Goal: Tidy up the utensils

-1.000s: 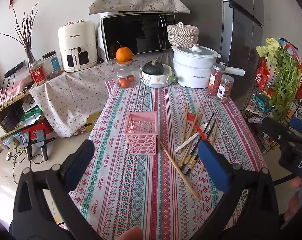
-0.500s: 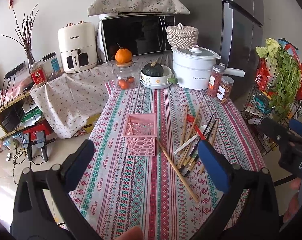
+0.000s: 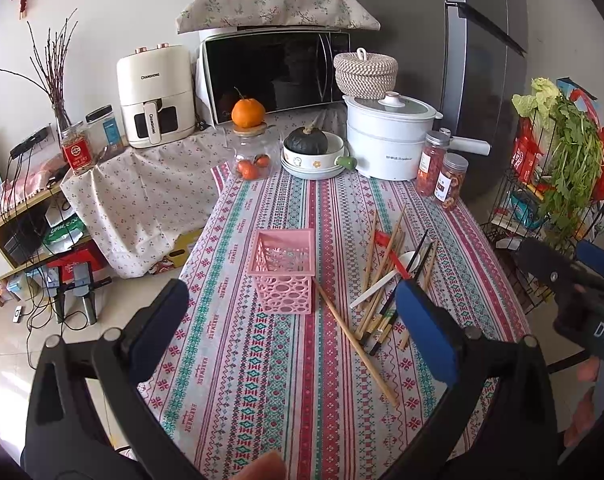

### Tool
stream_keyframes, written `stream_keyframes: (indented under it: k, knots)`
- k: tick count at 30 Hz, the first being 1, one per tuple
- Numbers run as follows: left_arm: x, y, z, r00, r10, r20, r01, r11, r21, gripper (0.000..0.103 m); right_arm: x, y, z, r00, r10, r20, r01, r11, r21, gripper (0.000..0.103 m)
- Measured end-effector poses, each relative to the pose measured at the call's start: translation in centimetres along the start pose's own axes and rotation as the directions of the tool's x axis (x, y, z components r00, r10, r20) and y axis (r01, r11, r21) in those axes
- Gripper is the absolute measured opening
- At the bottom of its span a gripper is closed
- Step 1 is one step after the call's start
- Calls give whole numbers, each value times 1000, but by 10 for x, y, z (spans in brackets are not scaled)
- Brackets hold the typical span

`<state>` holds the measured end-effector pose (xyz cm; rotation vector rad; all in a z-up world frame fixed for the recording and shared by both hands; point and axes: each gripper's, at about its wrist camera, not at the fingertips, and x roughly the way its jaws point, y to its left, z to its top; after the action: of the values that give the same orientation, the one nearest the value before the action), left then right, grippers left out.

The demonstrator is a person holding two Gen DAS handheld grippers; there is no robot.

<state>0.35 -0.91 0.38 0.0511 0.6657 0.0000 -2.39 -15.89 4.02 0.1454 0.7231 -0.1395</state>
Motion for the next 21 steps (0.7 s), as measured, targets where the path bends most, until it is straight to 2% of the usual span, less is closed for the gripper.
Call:
stream_keyframes:
  k: [21]
  knots:
    - [-1, 0, 1, 1000, 6, 7, -6, 1000, 2, 103, 3, 4, 1, 1000, 4, -3, -4, 1000, 6, 103]
